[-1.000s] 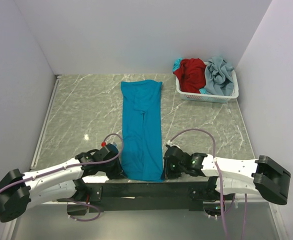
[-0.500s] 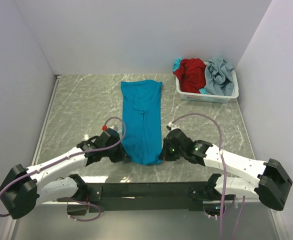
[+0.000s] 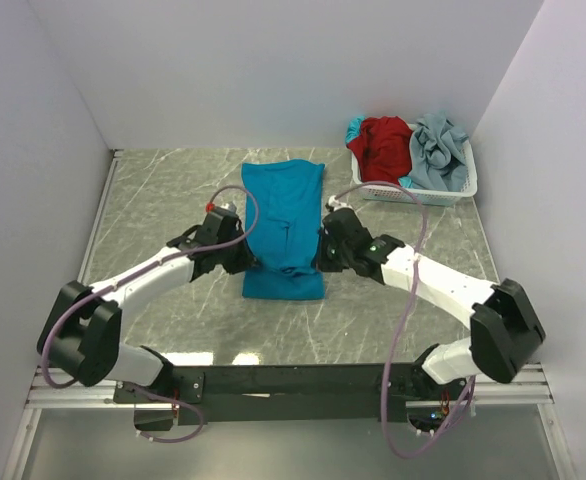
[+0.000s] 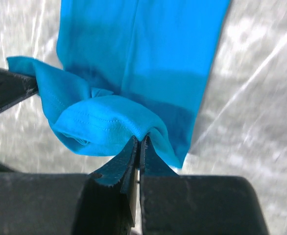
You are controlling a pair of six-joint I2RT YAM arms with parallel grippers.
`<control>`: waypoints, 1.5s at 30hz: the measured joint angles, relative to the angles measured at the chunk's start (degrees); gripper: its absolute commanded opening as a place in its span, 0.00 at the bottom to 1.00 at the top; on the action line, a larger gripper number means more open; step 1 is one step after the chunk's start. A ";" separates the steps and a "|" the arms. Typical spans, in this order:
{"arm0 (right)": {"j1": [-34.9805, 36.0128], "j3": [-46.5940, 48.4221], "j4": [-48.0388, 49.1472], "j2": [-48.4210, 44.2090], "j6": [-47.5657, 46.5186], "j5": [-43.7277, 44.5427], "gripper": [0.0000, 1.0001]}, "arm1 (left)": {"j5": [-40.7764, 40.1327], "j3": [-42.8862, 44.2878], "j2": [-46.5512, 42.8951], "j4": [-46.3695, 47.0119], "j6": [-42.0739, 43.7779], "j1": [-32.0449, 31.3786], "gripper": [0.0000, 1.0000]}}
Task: Fold and stack the t-shirts
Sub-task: Fold the tshirt
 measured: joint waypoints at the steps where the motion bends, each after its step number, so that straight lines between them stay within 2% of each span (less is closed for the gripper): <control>1: -0.59 1.20 0.22 1.18 -0.44 0.11 0.00 | -0.33 1.05 1.05 0.33 0.48 0.70 0.00; 11: -4.48 8.92 0.90 9.64 -4.17 1.22 0.00 | -0.52 9.09 10.29 2.99 5.03 5.01 0.00; 21: -6.21 11.21 1.14 12.41 -5.38 0.76 0.00 | -2.16 10.43 11.56 3.74 7.76 6.19 0.00; 28: -7.19 13.38 1.97 15.08 -6.43 0.76 0.00 | -2.67 14.40 14.12 5.88 9.33 8.48 0.00; 36: -8.52 16.63 1.92 17.68 -6.67 1.44 0.00 | 1.09 19.10 21.44 7.74 10.60 9.75 0.00; 45: -8.83 17.14 1.36 17.92 -6.69 3.04 0.00 | 4.33 20.41 24.46 7.98 10.84 9.73 0.00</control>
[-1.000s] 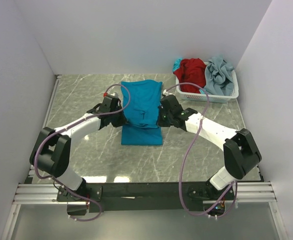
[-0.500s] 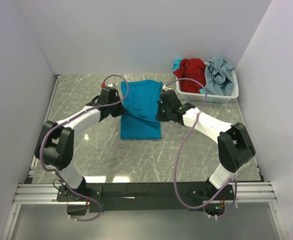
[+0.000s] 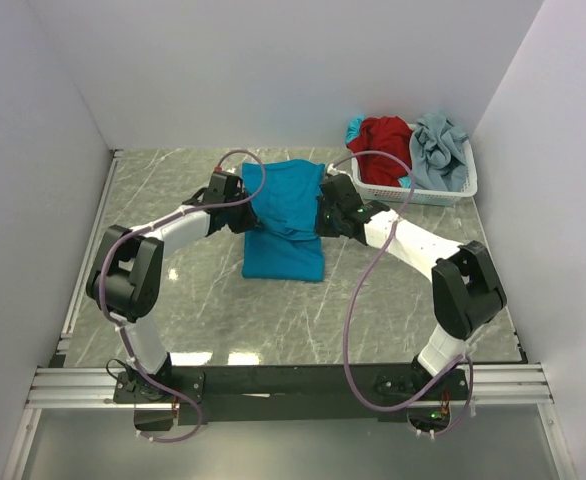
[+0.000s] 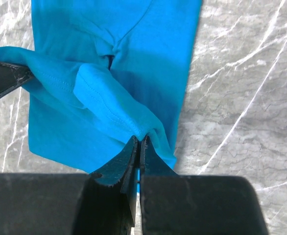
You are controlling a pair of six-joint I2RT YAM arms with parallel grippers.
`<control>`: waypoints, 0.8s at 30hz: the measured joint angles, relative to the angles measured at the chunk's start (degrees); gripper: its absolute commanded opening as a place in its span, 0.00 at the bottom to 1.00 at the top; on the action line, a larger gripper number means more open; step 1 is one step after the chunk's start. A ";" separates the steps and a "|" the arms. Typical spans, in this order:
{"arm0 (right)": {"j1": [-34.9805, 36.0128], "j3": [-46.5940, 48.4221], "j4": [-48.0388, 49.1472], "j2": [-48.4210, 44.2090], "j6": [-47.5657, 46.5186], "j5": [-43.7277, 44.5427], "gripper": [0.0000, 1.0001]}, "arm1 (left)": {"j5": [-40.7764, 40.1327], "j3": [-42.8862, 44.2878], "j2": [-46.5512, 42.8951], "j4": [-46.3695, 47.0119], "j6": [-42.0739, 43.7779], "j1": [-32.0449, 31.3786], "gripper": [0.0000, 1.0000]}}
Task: Fold and stack the t-shirts
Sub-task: Fold the tshirt
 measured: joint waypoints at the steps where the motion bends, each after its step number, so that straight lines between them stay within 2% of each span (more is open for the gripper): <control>1: -0.11 0.35 -0.07 0.28 -0.04 0.04 0.00 | -0.04 0.44 0.46 0.02 -0.02 0.02 0.00; 5: -0.70 1.77 0.20 1.77 -0.61 0.28 0.00 | -1.64 1.22 1.31 -0.79 -0.31 0.02 0.08; 13: -1.99 5.27 0.76 6.19 -1.29 0.13 0.00 | -5.11 1.57 1.31 -1.38 -0.57 0.02 0.12; 16: -2.40 5.73 0.83 7.08 -1.44 -0.33 0.03 | -5.35 2.27 1.40 -2.32 -0.68 0.02 0.24; 17: -2.47 5.95 0.83 7.37 -1.46 -0.42 0.04 | -5.55 2.56 1.60 -2.29 -0.85 0.02 0.33; 19: -2.67 6.62 0.85 8.35 -1.44 -0.61 0.16 | -6.36 3.04 1.97 -2.21 -1.33 0.07 0.41; 20: -2.78 7.08 0.83 8.98 -1.51 -0.70 0.25 | -6.80 3.15 2.08 -2.32 -1.70 0.07 0.52; 21: -2.86 7.39 0.90 9.49 -1.84 -0.83 0.44 | -7.21 3.30 2.14 -2.73 -1.90 0.07 0.53; 23: -3.17 8.13 0.81 10.64 -1.90 -1.14 0.63 | -7.78 4.09 2.32 -3.78 -2.16 0.09 0.54; 24: -3.32 8.33 0.83 10.93 -2.12 -1.18 0.81 | -8.20 4.68 2.47 -4.22 -2.14 0.13 0.55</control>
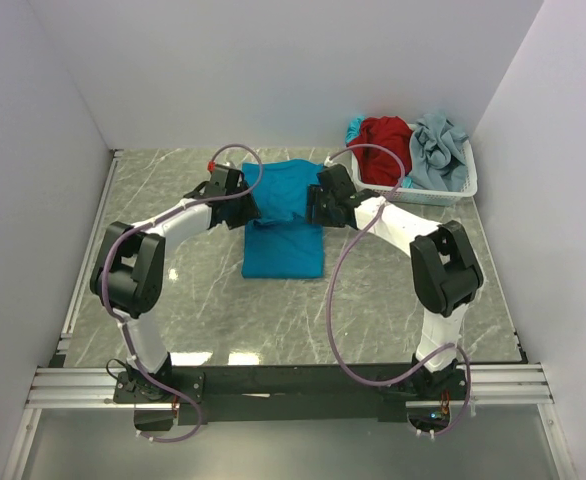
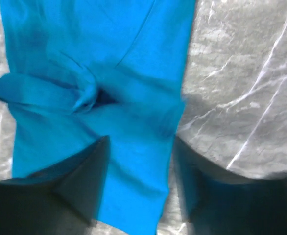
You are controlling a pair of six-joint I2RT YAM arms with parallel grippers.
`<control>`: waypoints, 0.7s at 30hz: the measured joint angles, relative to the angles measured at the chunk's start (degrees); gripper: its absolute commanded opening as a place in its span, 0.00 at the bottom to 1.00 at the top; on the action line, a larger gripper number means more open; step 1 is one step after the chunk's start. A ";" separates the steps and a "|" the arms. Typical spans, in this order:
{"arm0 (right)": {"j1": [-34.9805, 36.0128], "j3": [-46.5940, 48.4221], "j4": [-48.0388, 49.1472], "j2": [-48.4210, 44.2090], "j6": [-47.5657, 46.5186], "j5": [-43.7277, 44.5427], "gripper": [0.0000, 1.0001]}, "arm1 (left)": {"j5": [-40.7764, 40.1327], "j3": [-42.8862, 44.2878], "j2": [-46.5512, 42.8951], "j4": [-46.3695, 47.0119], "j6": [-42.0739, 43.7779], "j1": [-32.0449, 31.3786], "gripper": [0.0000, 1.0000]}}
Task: Fold and stack the t-shirts
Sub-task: Fold the tshirt
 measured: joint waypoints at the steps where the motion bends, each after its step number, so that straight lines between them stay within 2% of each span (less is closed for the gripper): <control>1: -0.09 0.15 -0.02 0.15 0.13 -0.13 0.84 | -0.44 0.52 0.09 -0.39 0.02 0.04 0.56; 2: -0.15 0.22 -0.02 0.20 -0.24 -0.20 0.85 | -0.90 0.90 0.09 -0.70 0.02 0.11 0.59; 3: -0.24 0.24 -0.02 0.20 -0.46 -0.24 0.86 | -1.14 1.09 0.09 -0.85 0.04 0.13 0.70; 9: -0.26 -0.02 0.70 -0.61 -0.61 -0.48 0.89 | -2.03 1.16 -0.70 -2.82 0.22 0.20 0.72; 12: -0.26 -3.13 1.62 -3.63 -0.66 -0.87 0.89 | -2.82 -1.18 -4.66 -3.02 0.17 0.24 0.73; 16: -0.24 -10.67 2.95 -11.34 -0.72 -1.60 0.90 | -2.86 -10.16 -17.75 -1.44 -0.02 0.26 0.78; 21: -0.07 -22.53 6.38 -24.76 -1.18 -2.62 0.91 | -2.71 -26.01 -41.59 8.44 -1.66 0.24 0.99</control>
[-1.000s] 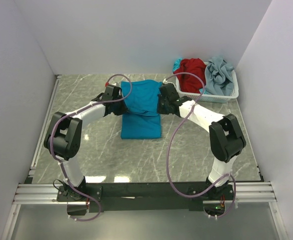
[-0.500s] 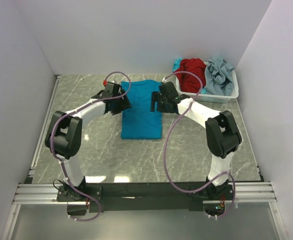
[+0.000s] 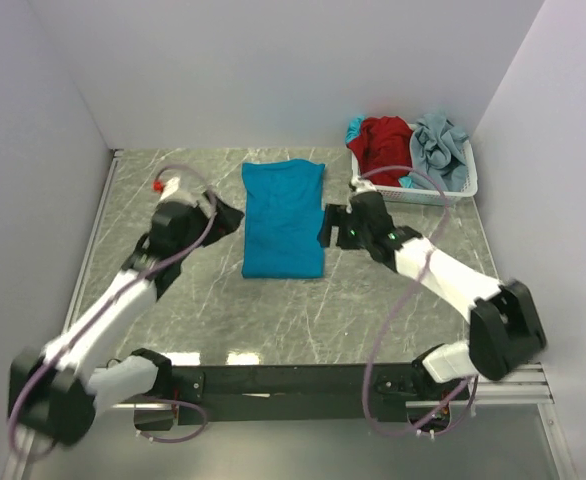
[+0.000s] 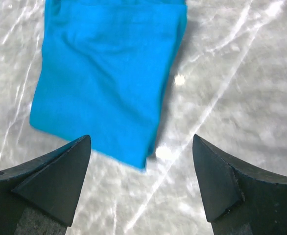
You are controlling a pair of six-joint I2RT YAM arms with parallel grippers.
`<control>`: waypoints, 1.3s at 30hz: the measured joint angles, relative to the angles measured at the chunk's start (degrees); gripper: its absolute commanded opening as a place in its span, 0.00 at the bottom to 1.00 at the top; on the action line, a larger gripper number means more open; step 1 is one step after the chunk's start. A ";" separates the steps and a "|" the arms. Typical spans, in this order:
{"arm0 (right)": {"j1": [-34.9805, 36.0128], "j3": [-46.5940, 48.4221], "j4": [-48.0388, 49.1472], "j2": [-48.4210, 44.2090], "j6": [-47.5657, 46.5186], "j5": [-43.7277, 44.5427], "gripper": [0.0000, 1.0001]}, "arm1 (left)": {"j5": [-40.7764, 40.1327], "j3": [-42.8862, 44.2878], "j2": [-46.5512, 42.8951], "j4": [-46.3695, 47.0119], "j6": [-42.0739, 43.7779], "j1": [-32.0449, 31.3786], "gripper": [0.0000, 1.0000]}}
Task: Fold and stack the t-shirts
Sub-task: Fold the tshirt
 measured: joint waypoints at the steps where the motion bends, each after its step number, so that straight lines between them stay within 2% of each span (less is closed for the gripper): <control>1: 0.09 -2.78 0.76 -3.19 -0.11 -0.02 0.91 | -0.04 -3.08 -4.31 1.77 -0.20 0.00 0.99; 4: 0.22 -9.73 3.80 -11.23 -0.26 -1.01 0.91 | -1.46 -11.15 -16.02 4.94 -2.36 -0.02 0.99; 7: 0.22 -14.40 6.64 -16.06 -0.02 -2.43 0.91 | -3.43 -14.49 -19.63 5.55 -5.70 -0.11 0.99; 13: 0.31 -18.40 10.58 -18.93 0.81 -4.17 0.91 | -3.89 -16.39 -12.39 6.34 -8.61 -0.11 0.99; 18: 0.31 -19.04 12.76 -18.95 1.03 -4.31 0.91 | -3.87 -12.76 -7.15 3.04 -8.11 -0.11 0.99; 28: 0.31 -19.06 14.95 -18.97 0.94 -4.24 0.92 | -10.32 -9.94 -12.76 1.92 -5.88 -0.11 0.99; 32: 0.31 -19.06 16.24 -18.82 0.98 -4.66 0.92 | -11.56 -9.99 -13.62 4.33 -6.05 -0.09 0.98; 35: 0.50 -19.04 17.59 -17.33 1.05 -5.70 0.92 | -9.84 -9.99 -10.62 5.31 -6.10 -0.11 0.99; 39: 1.64 -19.02 18.36 -13.20 1.27 -6.14 0.93 | -7.23 -9.64 -2.19 3.02 -6.29 -0.11 1.00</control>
